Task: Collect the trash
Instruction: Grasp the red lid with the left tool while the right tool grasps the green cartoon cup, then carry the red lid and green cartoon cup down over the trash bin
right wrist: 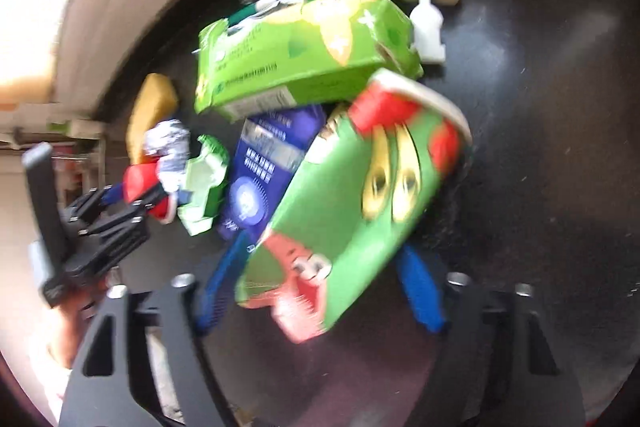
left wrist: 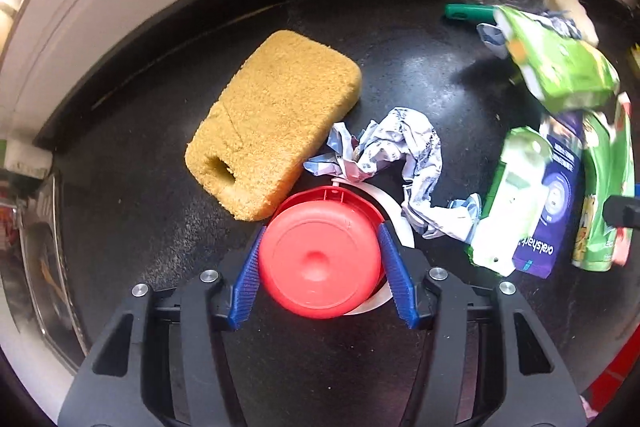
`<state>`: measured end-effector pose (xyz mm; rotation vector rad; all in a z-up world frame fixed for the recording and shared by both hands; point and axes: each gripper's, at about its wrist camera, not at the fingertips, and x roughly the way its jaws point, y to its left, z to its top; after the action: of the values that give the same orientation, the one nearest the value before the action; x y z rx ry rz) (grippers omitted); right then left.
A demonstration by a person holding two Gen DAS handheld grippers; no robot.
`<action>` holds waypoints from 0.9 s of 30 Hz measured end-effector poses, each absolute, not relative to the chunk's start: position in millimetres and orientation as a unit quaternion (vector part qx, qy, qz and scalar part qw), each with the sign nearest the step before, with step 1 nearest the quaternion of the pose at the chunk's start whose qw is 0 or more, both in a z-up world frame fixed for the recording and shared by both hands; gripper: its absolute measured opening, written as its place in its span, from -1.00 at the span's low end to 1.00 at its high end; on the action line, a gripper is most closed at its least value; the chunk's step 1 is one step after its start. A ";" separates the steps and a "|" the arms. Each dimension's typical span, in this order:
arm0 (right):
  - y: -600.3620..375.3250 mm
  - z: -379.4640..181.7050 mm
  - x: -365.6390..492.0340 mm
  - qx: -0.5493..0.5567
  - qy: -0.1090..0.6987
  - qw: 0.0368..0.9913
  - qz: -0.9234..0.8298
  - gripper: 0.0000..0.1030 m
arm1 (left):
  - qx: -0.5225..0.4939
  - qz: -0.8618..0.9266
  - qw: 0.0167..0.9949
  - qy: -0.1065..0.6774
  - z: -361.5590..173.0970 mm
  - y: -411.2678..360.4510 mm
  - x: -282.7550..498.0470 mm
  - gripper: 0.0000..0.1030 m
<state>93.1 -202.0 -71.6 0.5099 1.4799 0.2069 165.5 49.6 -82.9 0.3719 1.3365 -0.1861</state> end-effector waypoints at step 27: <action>-93.0 -28.2 25.9 -0.058 0.622 0.765 0.156 0.09 | 0.177 -0.074 0.759 0.622 -57.7 172.4 -11.8 0.05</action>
<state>25.9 -93.0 -28.2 -0.1263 1.3517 0.3396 -11.8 172.4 -57.7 0.3854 1.3547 -0.1613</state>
